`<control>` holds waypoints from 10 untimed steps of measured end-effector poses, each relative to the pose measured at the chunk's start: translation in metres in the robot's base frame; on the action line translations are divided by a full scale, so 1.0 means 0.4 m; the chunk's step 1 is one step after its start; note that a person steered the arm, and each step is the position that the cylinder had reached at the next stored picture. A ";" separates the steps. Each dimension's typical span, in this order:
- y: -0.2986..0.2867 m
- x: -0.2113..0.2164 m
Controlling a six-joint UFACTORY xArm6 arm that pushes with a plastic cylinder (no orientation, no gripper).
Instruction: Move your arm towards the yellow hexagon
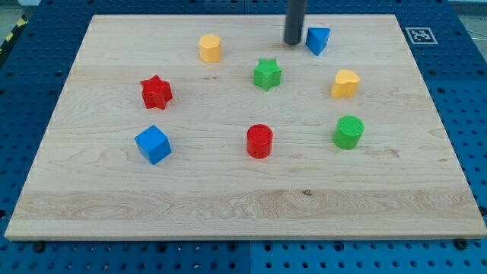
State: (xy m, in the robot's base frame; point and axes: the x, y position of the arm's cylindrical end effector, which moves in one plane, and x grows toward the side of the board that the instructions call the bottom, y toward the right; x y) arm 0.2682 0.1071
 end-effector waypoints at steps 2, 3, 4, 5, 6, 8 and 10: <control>0.246 0.023; 0.288 0.023; 0.217 0.023; -0.020 0.023; -0.253 -0.033; -0.673 -0.082; -0.538 0.067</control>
State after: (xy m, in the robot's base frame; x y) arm 0.2951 -0.1079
